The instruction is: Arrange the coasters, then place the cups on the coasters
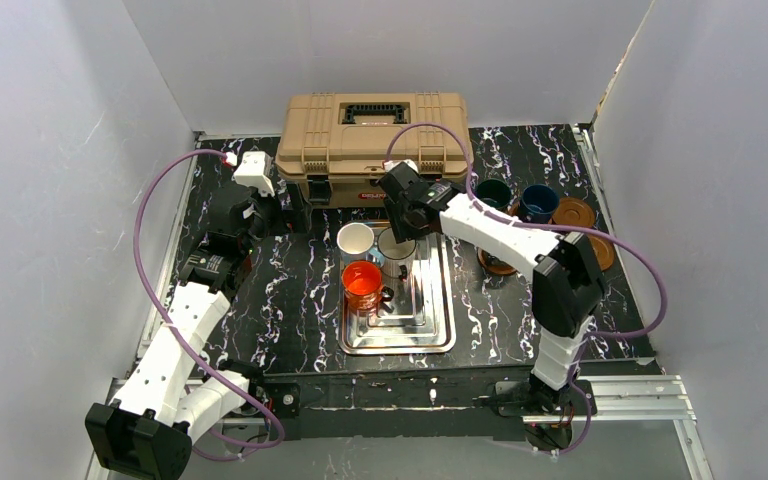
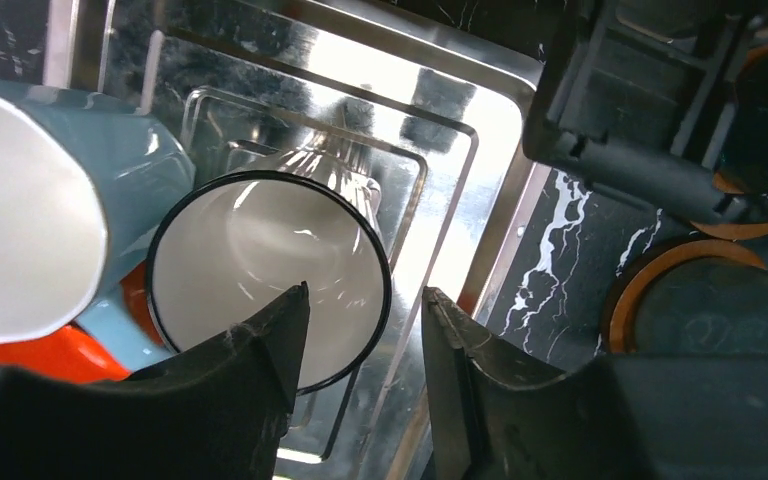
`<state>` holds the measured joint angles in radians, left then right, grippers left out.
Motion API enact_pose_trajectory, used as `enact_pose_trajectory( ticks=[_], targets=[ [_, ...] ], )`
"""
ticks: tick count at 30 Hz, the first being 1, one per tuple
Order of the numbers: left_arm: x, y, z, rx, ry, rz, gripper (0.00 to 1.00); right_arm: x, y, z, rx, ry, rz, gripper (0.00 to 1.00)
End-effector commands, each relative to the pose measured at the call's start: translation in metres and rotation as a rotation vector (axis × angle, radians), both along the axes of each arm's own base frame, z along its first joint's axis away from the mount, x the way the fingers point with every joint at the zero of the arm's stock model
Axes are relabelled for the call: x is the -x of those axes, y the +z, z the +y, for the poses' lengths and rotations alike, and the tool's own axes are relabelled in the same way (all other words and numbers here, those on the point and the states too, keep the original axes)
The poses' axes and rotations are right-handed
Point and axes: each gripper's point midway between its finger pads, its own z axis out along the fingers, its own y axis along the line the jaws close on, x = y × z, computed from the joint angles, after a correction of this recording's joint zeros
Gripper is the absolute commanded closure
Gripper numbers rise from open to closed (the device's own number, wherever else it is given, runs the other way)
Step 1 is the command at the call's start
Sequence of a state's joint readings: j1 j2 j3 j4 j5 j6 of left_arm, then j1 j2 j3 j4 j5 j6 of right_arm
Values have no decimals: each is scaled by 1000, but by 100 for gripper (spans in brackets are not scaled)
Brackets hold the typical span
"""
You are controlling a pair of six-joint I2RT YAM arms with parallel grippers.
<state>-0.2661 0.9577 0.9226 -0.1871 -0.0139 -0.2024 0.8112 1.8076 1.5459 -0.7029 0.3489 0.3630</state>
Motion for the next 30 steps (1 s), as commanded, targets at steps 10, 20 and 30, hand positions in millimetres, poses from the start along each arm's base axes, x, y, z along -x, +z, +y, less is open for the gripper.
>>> enact_pose_trajectory(
  ticks=[10,20,30],
  targets=[
    [3,6,0,-4,-3,-17,2,-13,-20,1,61,46,29,54],
    [2,5,0,-2,-4,-13,2,-2,-28,-5,61,42,66,79],
    [2,5,-2,5,-9,-12,2,20,7,-32,36,-41,52,99]
  ],
)
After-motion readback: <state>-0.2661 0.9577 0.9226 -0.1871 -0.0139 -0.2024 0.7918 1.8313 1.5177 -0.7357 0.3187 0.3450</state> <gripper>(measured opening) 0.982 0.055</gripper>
